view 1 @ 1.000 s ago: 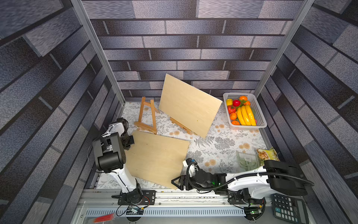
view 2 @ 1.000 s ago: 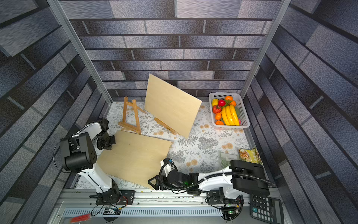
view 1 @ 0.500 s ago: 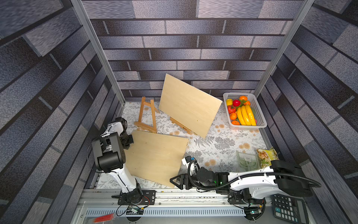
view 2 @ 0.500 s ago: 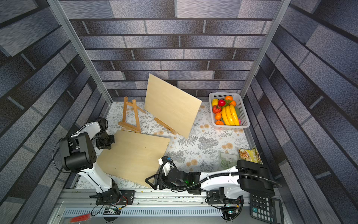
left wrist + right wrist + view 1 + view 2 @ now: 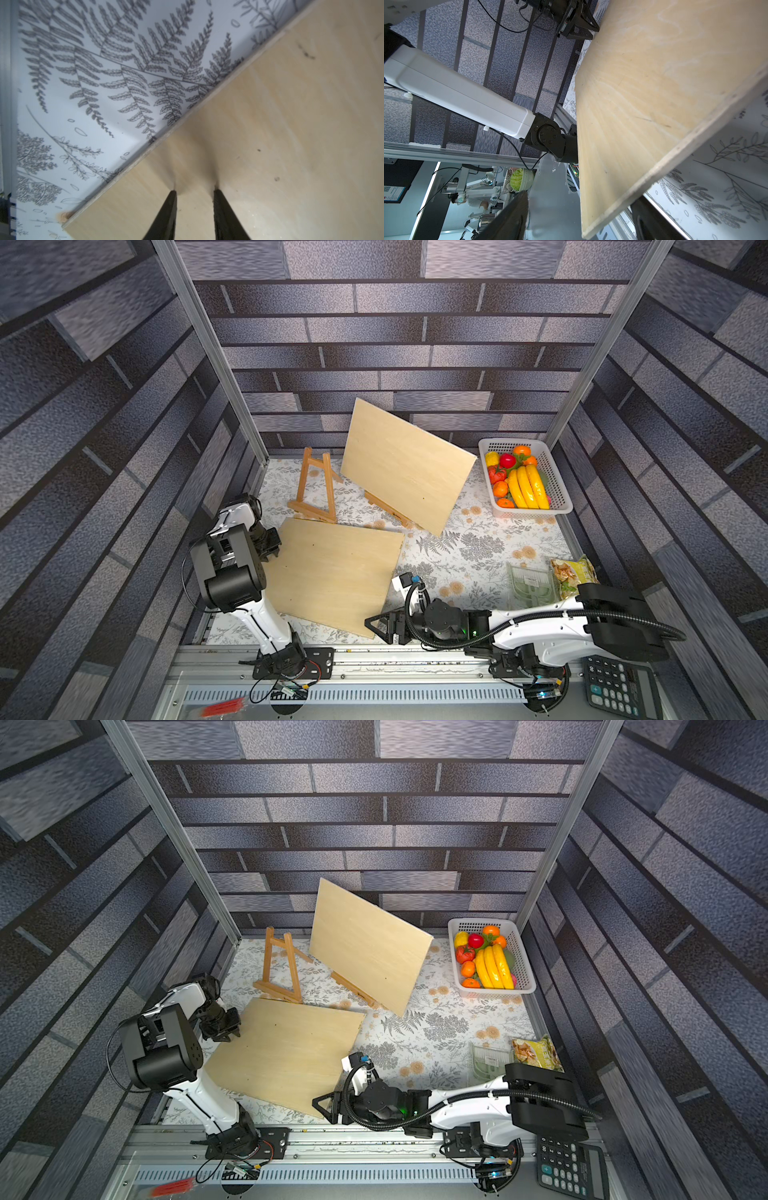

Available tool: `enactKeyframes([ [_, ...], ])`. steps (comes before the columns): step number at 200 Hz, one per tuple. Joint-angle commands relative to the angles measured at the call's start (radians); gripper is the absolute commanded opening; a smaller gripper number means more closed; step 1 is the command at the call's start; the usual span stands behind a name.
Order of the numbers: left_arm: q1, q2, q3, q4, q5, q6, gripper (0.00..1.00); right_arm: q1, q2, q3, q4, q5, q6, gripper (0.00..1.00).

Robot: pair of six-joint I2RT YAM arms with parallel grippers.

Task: Assemble the easel
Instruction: Pick up the drawing board from the center of the board.

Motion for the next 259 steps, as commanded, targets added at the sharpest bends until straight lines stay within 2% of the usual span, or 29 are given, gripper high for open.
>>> enactKeyframes([
  [1, -0.021, 0.113, -0.079, -0.05, 0.202, -0.011, 0.44, -0.006, -0.026, 0.094, 0.242, 0.03, -0.059, 0.78],
  [38, -0.017, 0.107, -0.079, -0.065, 0.222, -0.016, 0.58, -0.007, -0.017, 0.125, 0.236, 0.021, -0.094, 0.78],
  [59, -0.016, 0.092, -0.07, -0.081, 0.231, -0.016, 0.71, -0.007, 0.002, 0.116, 0.276, 0.036, -0.096, 0.78],
  [72, -0.011, 0.07, -0.068, -0.091, 0.24, -0.019, 0.73, -0.007, 0.015, 0.102, 0.316, 0.051, -0.089, 0.77],
  [75, -0.008, 0.065, -0.067, -0.091, 0.242, -0.02, 0.8, -0.007, 0.019, 0.098, 0.325, 0.054, -0.086, 0.77],
  [78, -0.006, 0.06, -0.067, -0.092, 0.248, -0.021, 0.96, -0.007, 0.021, 0.093, 0.334, 0.06, -0.086, 0.77],
  [81, -0.003, 0.054, -0.067, -0.093, 0.253, -0.023, 1.0, -0.007, 0.025, 0.088, 0.346, 0.066, -0.083, 0.77],
  [109, 0.021, 0.055, -0.072, -0.101, 0.305, -0.029, 1.0, -0.008, 0.063, 0.072, 0.44, 0.095, -0.085, 0.77],
  [142, 0.015, 0.066, -0.085, -0.093, 0.322, -0.028, 0.98, -0.008, 0.124, 0.133, 0.462, 0.067, -0.086, 0.74],
  [150, 0.015, 0.072, -0.084, -0.094, 0.324, -0.026, 0.98, -0.01, 0.141, 0.146, 0.467, 0.06, -0.077, 0.71],
  [157, 0.015, 0.077, -0.084, -0.095, 0.326, -0.026, 0.97, -0.011, 0.158, 0.16, 0.461, 0.054, -0.061, 0.61],
  [163, 0.012, 0.08, -0.084, -0.095, 0.327, -0.026, 0.97, -0.013, 0.165, 0.172, 0.442, 0.051, -0.047, 0.57],
  [168, 0.009, 0.083, -0.082, -0.096, 0.328, -0.025, 0.97, -0.013, 0.166, 0.183, 0.418, 0.052, -0.037, 0.55],
  [189, 0.004, 0.089, -0.082, -0.097, 0.332, -0.025, 0.97, -0.013, 0.139, 0.226, 0.26, 0.065, -0.01, 0.34],
  [198, 0.002, 0.09, -0.083, -0.096, 0.334, -0.025, 0.97, -0.013, 0.111, 0.246, 0.161, 0.073, -0.004, 0.22],
  [208, 0.002, 0.087, -0.084, -0.096, 0.334, -0.025, 0.97, -0.013, 0.069, 0.264, 0.005, 0.112, 0.031, 0.0],
  [239, 0.004, 0.056, -0.082, -0.104, 0.325, -0.03, 1.0, -0.014, -0.116, 0.27, -0.471, 0.199, 0.147, 0.0],
  [259, 0.004, 0.01, -0.082, -0.122, 0.318, -0.042, 1.0, -0.013, -0.261, 0.305, -0.859, 0.213, 0.228, 0.0],
])
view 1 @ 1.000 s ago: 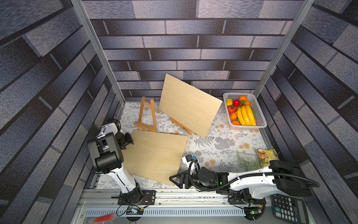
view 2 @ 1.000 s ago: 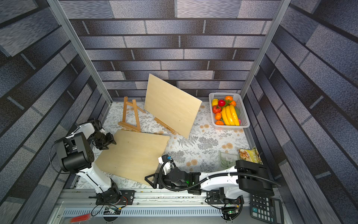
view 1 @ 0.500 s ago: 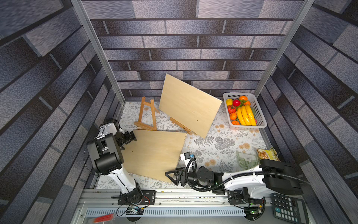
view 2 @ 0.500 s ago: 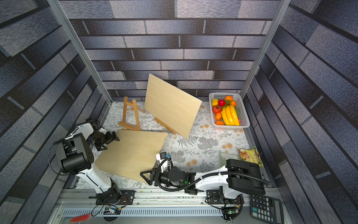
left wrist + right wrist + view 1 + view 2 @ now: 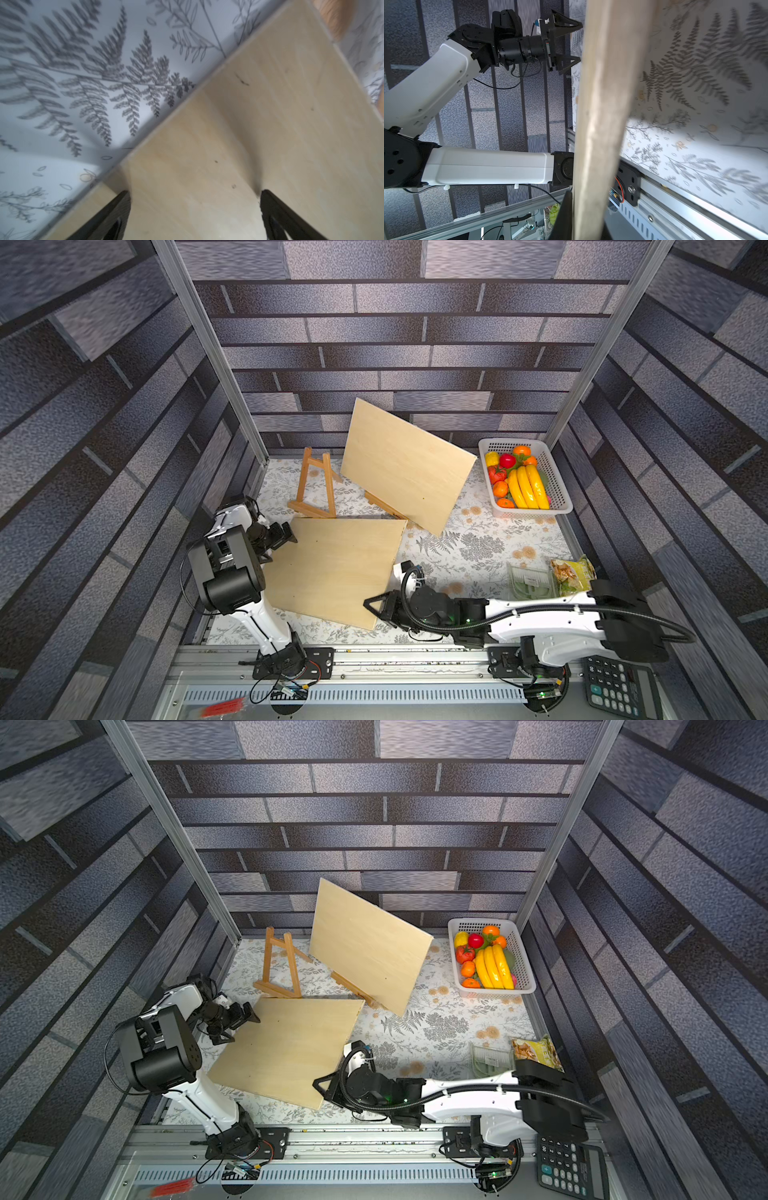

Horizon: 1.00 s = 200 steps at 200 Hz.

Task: Assemble the easel
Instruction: Pick up the drawing board from the center of the board.

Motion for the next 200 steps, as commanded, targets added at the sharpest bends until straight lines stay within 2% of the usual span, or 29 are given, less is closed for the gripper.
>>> enactKeyframes([
  [1, -0.013, 0.023, -0.065, -0.129, 0.061, -0.02, 1.0, 0.003, -0.186, 0.08, -0.454, 0.128, -0.153, 0.0],
  [17, -0.011, -0.052, -0.086, -0.135, 0.043, -0.044, 1.0, 0.001, -0.291, 0.088, -0.695, 0.105, -0.114, 0.0],
  [39, -0.026, -0.132, -0.087, -0.148, 0.041, -0.076, 1.0, 0.002, -0.423, 0.076, -0.888, 0.056, -0.131, 0.0],
  [63, -0.08, -0.17, -0.088, -0.159, 0.132, -0.074, 1.0, 0.003, -0.513, 0.114, -1.018, 0.07, -0.328, 0.0],
  [81, -0.125, -0.195, -0.11, -0.133, 0.263, -0.084, 1.0, 0.003, -0.526, 0.169, -1.111, 0.12, -0.483, 0.0],
  [104, -0.175, -0.213, -0.125, -0.111, 0.319, -0.095, 1.0, 0.003, -0.509, 0.208, -1.127, 0.169, -0.696, 0.0],
  [126, -0.169, -0.2, -0.13, -0.105, 0.368, -0.086, 1.0, 0.003, -0.505, 0.199, -1.112, 0.213, -0.796, 0.0],
  [154, -0.139, -0.209, -0.168, -0.039, 0.496, -0.085, 1.0, 0.003, -0.574, 0.143, -1.086, 0.239, -0.814, 0.0],
  [175, -0.098, -0.254, -0.248, 0.083, 0.546, -0.107, 1.0, 0.003, -0.686, 0.078, -1.085, 0.262, -0.801, 0.0],
  [200, -0.037, -0.34, -0.376, 0.256, 0.679, -0.135, 1.0, 0.003, -0.803, 0.038, -1.125, 0.286, -0.777, 0.0],
])
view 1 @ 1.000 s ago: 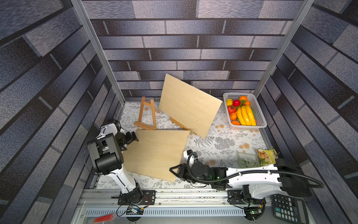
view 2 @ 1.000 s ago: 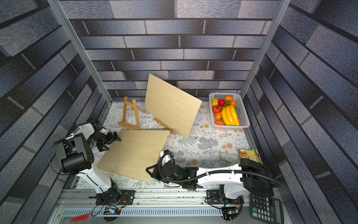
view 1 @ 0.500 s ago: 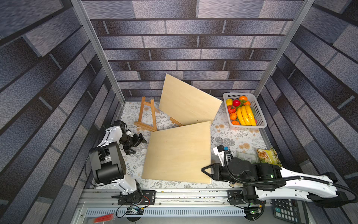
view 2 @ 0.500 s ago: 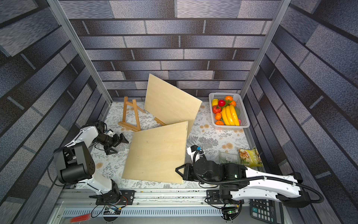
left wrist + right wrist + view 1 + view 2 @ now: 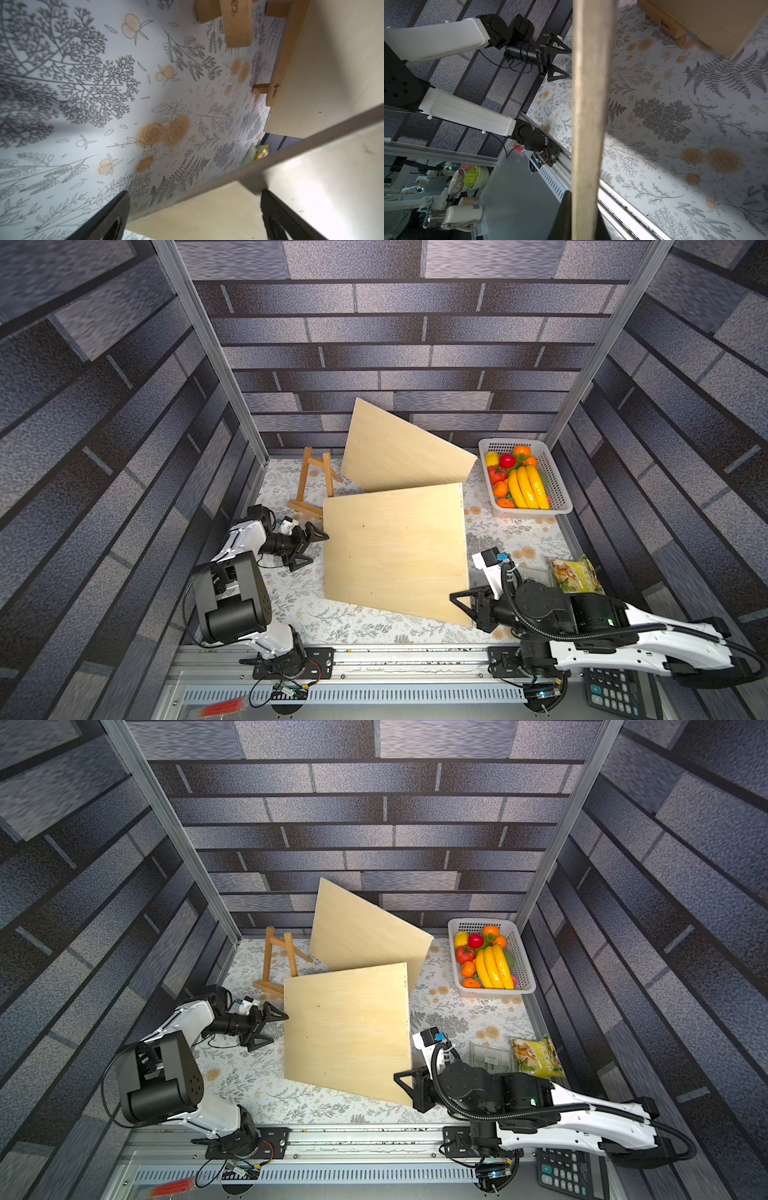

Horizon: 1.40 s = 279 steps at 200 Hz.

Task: Assemble the easel
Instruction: Pick up the drawing board from the center of the board.

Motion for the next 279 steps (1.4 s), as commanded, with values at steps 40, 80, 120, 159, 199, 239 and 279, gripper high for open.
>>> enactKeyframes([
  [40, 0.006, -0.21, -0.222, 0.412, 0.275, -0.101, 1.0, 0.003, -0.083, -0.061, -0.212, 0.088, -0.222, 0.0],
  [80, -0.002, -0.306, -0.109, 0.314, 0.246, -0.09, 1.0, 0.003, -0.028, -0.031, -0.207, 0.081, -0.321, 0.0],
  [120, -0.111, -0.426, 0.135, -0.115, -0.195, 0.107, 1.0, 0.003, -0.028, -0.006, -0.255, 0.093, -0.371, 0.0],
  [159, -0.115, -0.766, 0.043, 0.293, -0.437, -0.281, 1.0, 0.003, -0.041, 0.011, -0.277, 0.075, -0.397, 0.0],
  [199, -0.466, -0.54, 0.502, 0.014, -0.497, 0.081, 1.0, 0.003, 0.011, 0.003, -0.25, 0.004, -0.434, 0.0],
  [239, -0.817, -0.441, 0.671, -0.22, -0.576, 0.486, 1.0, 0.003, 0.009, -0.005, -0.217, 0.006, -0.475, 0.0],
  [279, -0.881, -0.397, 0.805, -0.305, -0.597, 0.665, 1.0, 0.003, 0.018, -0.004, -0.197, -0.029, -0.507, 0.0],
])
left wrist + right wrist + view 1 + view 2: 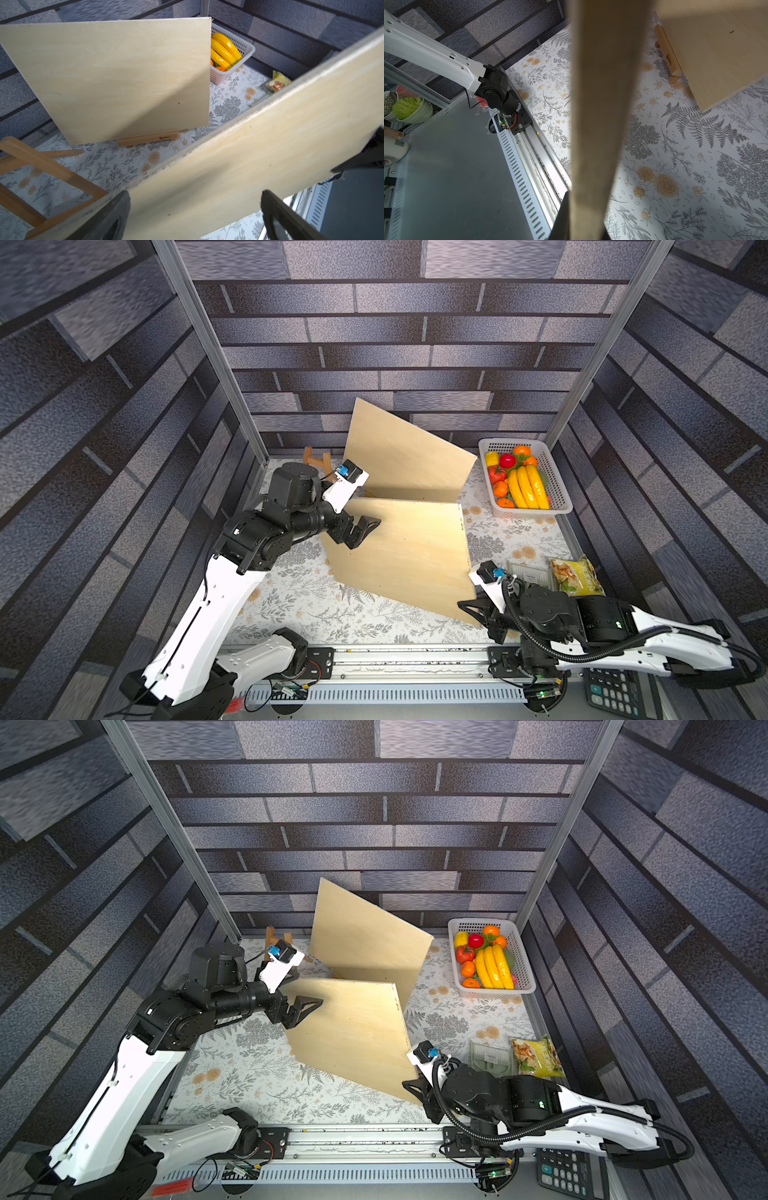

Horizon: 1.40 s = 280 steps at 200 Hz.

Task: Assemble the easel
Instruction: Pick up the drawing board from the center of the board.

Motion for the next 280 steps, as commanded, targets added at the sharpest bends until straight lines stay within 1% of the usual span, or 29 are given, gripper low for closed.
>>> enactKeyframes([
  [1, -0.012, 0.027, 0.123, -0.114, -0.041, 0.207, 1.0, 0.0, 0.028, -0.008, -0.115, 0.008, -0.072, 0.0],
  [13, -0.035, 0.056, 0.168, -0.128, -0.084, 0.239, 1.0, 0.0, 0.039, -0.006, -0.11, -0.002, -0.076, 0.0],
  [31, -0.038, 0.102, 0.23, -0.151, -0.07, 0.266, 1.0, 0.0, 0.049, 0.0, -0.102, -0.007, -0.093, 0.0],
  [51, -0.044, 0.173, 0.287, -0.237, -0.065, 0.316, 1.0, 0.0, 0.062, 0.018, -0.097, -0.002, -0.122, 0.0],
  [68, -0.047, 0.249, 0.354, -0.353, -0.046, 0.37, 1.0, 0.0, 0.07, 0.03, -0.097, 0.004, -0.14, 0.0],
  [101, -0.074, 0.403, 0.54, -0.628, -0.021, 0.465, 0.89, 0.001, 0.056, 0.015, -0.08, -0.005, -0.151, 0.0],
  [110, -0.094, 0.411, 0.541, -0.649, -0.037, 0.475, 0.88, 0.0, 0.056, 0.013, -0.073, -0.007, -0.154, 0.0],
  [126, -0.103, 0.42, 0.534, -0.672, -0.024, 0.473, 0.86, 0.0, 0.06, 0.007, -0.059, -0.007, -0.164, 0.0],
  [133, -0.111, 0.426, 0.537, -0.685, -0.026, 0.469, 0.81, 0.0, 0.065, 0.002, -0.051, -0.005, -0.165, 0.0],
  [146, -0.131, 0.437, 0.547, -0.715, -0.027, 0.469, 0.7, 0.0, 0.075, -0.009, -0.034, -0.007, -0.169, 0.0],
  [165, -0.153, 0.458, 0.579, -0.779, -0.033, 0.466, 0.41, 0.0, 0.091, -0.027, -0.016, -0.02, -0.166, 0.0],
  [177, -0.167, 0.461, 0.585, -0.802, -0.036, 0.466, 0.25, 0.0, 0.095, -0.035, -0.008, -0.024, -0.166, 0.0],
  [182, -0.171, 0.46, 0.583, -0.806, -0.029, 0.465, 0.16, 0.001, 0.093, -0.038, -0.002, -0.024, -0.167, 0.0],
  [191, -0.173, 0.461, 0.58, -0.812, -0.021, 0.461, 0.0, 0.001, 0.091, -0.041, 0.009, -0.022, -0.173, 0.07],
  [195, -0.175, 0.461, 0.578, -0.813, -0.017, 0.456, 0.0, 0.0, 0.09, -0.041, 0.018, -0.022, -0.176, 0.11],
  [205, -0.181, 0.466, 0.574, -0.819, -0.003, 0.453, 0.0, 0.0, 0.09, -0.043, 0.04, -0.02, -0.193, 0.29],
  [213, -0.188, 0.47, 0.57, -0.824, 0.003, 0.449, 0.0, 0.0, 0.095, -0.041, 0.055, -0.02, -0.212, 0.46],
  [219, -0.193, 0.471, 0.569, -0.826, 0.01, 0.448, 0.0, 0.0, 0.1, -0.037, 0.065, -0.02, -0.226, 0.55],
  [254, -0.203, 0.469, 0.55, -0.832, 0.051, 0.415, 0.0, 0.0, 0.148, 0.008, 0.101, -0.019, -0.323, 0.61],
  [280, -0.224, 0.46, 0.534, -0.832, 0.038, 0.388, 0.0, 0.0, 0.166, 0.07, 0.142, 0.003, -0.368, 0.61],
])
